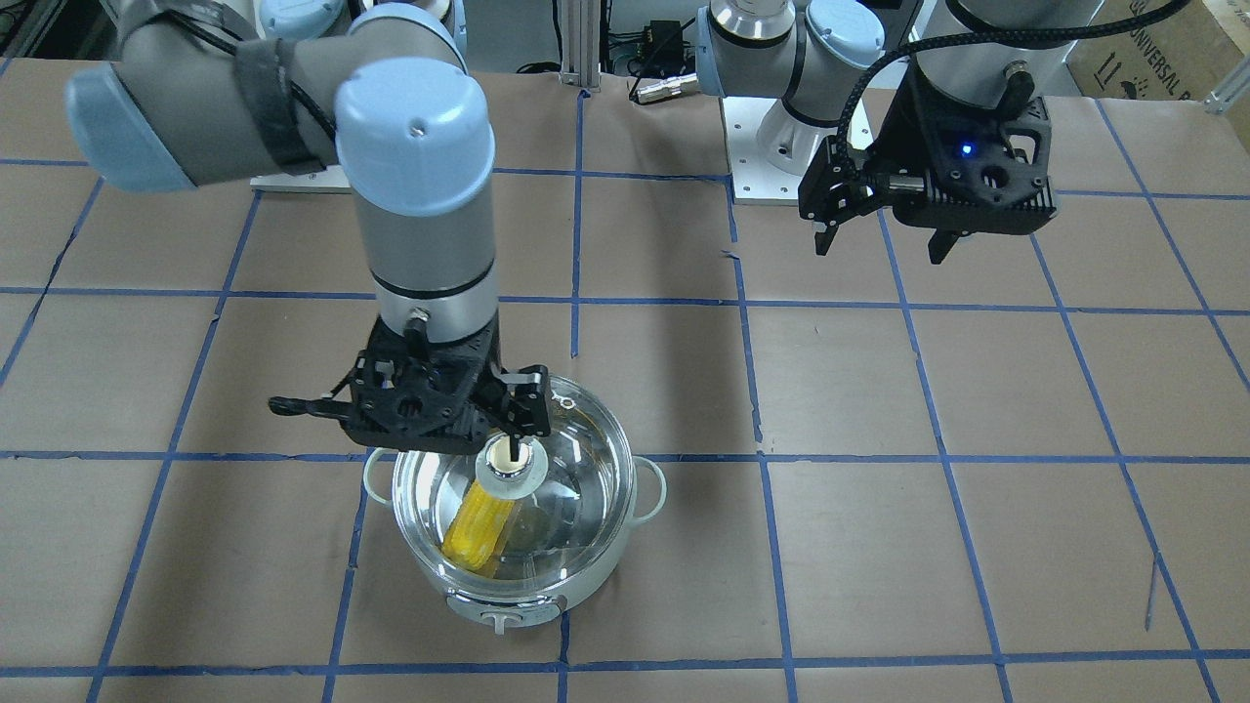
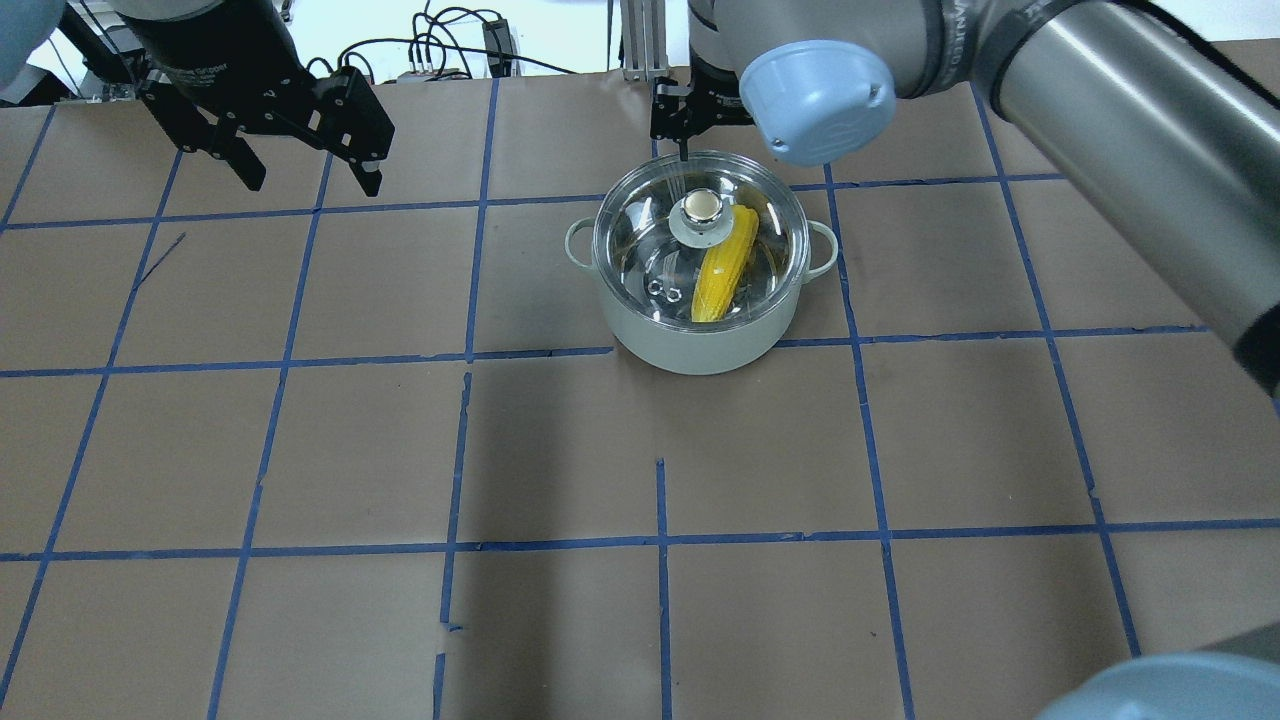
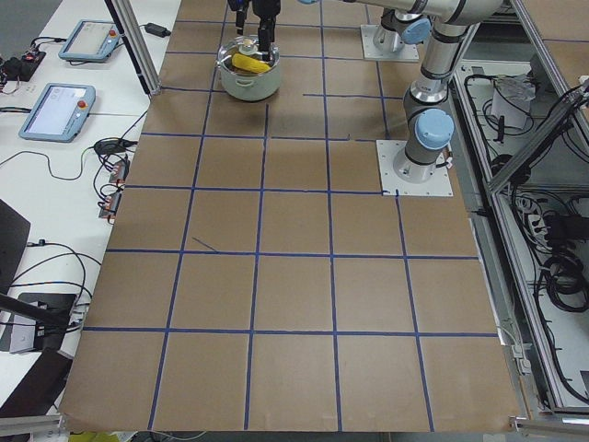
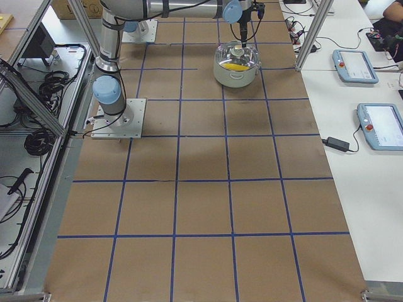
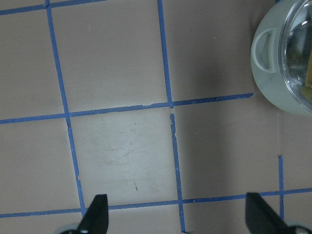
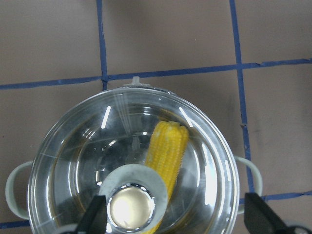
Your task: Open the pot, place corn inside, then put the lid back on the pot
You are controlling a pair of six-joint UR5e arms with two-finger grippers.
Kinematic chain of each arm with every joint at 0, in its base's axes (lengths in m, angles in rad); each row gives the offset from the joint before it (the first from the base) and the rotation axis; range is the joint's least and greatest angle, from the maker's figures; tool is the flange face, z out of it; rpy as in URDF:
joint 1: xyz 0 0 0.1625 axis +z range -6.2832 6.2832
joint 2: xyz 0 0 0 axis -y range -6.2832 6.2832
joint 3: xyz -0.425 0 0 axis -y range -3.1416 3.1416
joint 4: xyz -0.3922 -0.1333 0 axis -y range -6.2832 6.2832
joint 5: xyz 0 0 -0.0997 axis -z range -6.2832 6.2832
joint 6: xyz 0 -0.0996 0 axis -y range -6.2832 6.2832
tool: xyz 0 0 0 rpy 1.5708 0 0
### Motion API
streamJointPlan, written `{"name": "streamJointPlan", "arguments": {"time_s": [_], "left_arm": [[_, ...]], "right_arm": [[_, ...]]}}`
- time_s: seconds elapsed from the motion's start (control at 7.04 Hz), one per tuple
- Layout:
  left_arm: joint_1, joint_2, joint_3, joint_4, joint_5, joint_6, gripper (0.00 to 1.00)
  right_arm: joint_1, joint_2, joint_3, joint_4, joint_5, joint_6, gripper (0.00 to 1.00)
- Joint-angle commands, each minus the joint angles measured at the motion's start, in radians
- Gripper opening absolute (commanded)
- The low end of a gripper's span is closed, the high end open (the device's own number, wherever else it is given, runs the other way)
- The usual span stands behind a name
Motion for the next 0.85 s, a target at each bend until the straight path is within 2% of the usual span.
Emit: {"name": "streamJointPlan", "arguments": {"time_s": [0.0, 0.28, 0.43, 0.71], "left_arm": [[0.000, 0.000, 0.010, -0.025, 0.002, -0.001, 1.00], [0.000, 0.000, 0.010, -0.024, 0.001, -0.001, 1.00], [0.000, 0.001, 0.007, -0.025, 0.002, -0.001, 1.00], [-0.002, 0.001, 0.005, -0.025, 0.002, -0.003, 1.00]], "right_arm": [[-0.092, -0.136, 0.019, 0.142, 0.011, -0.106, 1.00], [-0.193, -0.290, 0.141, 0.174, 0.049, -0.258, 1.00], [-0.244, -0.369, 0.215, 0.197, 0.130, -0.300, 1.00], [-0.249, -0.471, 0.257, 0.340, 0.134, -0.323, 1.00]]}}
